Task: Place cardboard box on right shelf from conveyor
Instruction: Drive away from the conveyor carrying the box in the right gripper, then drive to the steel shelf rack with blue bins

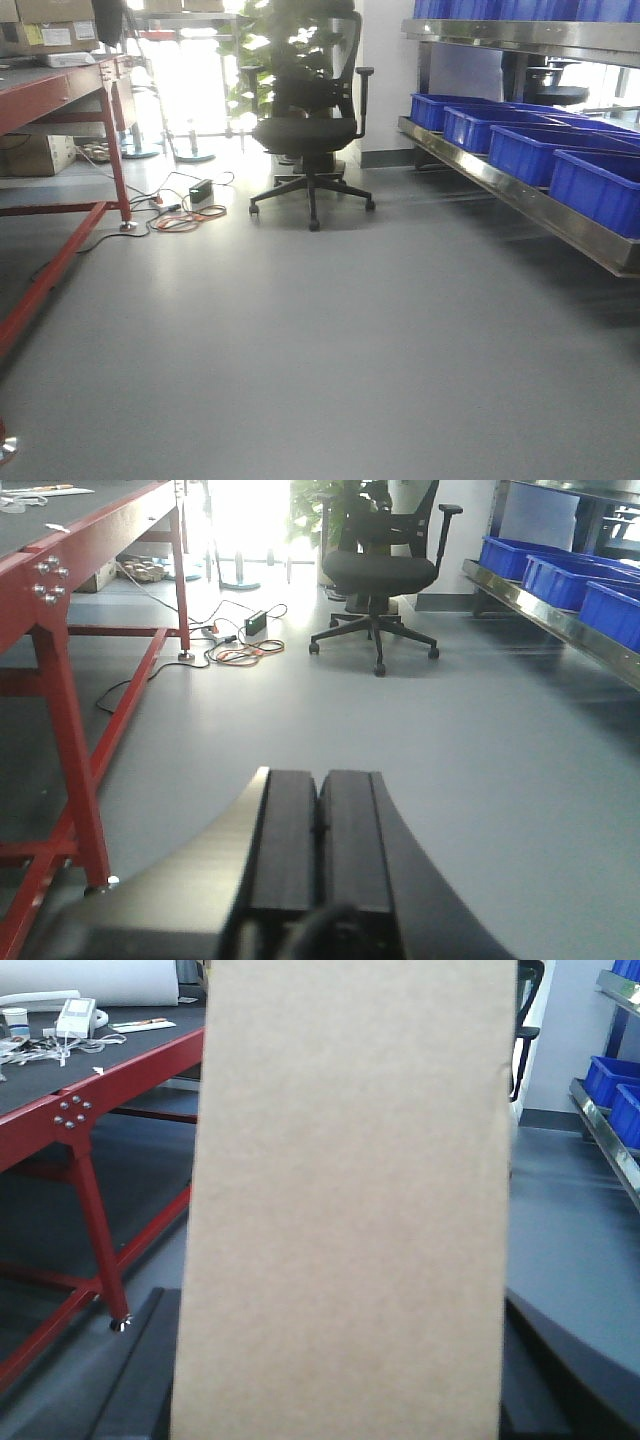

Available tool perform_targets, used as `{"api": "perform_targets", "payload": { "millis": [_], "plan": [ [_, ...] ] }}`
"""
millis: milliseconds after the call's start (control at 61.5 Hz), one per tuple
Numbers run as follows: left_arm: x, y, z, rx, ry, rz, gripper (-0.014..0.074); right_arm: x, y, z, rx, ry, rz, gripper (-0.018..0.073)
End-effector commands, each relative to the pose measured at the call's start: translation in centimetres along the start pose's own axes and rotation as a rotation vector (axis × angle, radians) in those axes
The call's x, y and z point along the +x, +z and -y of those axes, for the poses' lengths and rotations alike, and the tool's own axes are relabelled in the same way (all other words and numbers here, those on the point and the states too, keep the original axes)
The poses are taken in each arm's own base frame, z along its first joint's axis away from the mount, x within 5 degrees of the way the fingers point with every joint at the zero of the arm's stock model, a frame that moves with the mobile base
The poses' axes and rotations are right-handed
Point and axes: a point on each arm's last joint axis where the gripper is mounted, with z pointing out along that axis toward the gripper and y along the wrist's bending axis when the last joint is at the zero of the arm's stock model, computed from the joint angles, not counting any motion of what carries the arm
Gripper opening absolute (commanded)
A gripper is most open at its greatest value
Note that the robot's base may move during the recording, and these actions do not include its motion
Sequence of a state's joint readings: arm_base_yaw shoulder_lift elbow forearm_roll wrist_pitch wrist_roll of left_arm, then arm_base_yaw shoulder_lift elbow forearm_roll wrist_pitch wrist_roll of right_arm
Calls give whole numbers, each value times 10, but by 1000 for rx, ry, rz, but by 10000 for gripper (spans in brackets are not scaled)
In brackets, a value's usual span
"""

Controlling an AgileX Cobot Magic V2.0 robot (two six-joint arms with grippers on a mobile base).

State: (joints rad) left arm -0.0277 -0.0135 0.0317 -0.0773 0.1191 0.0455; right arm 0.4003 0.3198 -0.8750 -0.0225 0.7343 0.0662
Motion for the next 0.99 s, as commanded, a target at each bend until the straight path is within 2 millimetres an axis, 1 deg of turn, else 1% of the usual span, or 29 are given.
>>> {"api": "perform_targets", "payload": {
  "millis": [0,976],
  "plan": [
    [-5,-1,0,2,-5,90,-116,-16,-1,-1,3,-15,111,223],
    [-5,-1,0,2,-5,90,-116,-16,-1,-1,3,-15,111,223]
  ]
}}
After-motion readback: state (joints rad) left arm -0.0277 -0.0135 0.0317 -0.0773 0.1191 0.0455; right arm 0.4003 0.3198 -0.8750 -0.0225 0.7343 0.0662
